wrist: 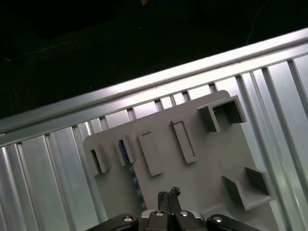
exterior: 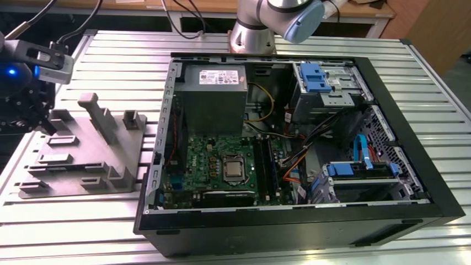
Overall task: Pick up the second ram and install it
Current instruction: 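Pick up the second ram and move it above second insertion slot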
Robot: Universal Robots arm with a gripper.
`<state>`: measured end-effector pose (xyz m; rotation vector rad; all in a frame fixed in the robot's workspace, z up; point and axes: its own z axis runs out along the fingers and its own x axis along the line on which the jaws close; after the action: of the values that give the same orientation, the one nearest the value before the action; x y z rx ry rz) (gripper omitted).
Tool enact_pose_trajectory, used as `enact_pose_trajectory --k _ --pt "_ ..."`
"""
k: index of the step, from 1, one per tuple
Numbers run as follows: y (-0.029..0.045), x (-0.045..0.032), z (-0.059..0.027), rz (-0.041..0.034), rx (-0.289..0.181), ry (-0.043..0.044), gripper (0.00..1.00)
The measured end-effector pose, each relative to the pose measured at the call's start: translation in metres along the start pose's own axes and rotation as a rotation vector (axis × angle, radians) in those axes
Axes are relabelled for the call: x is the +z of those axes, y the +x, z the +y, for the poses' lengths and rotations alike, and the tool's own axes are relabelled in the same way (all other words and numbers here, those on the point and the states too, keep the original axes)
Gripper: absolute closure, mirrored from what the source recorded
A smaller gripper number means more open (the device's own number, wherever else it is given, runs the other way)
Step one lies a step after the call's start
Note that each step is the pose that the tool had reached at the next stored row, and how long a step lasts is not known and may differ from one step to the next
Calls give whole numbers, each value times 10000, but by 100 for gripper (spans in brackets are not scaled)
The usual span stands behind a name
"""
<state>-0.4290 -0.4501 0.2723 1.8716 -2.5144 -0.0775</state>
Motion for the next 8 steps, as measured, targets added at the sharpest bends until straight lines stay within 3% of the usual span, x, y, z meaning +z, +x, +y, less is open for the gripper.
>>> enact_pose_trajectory --k 8 --pt "0 11 0 62 -1453 -35 90"
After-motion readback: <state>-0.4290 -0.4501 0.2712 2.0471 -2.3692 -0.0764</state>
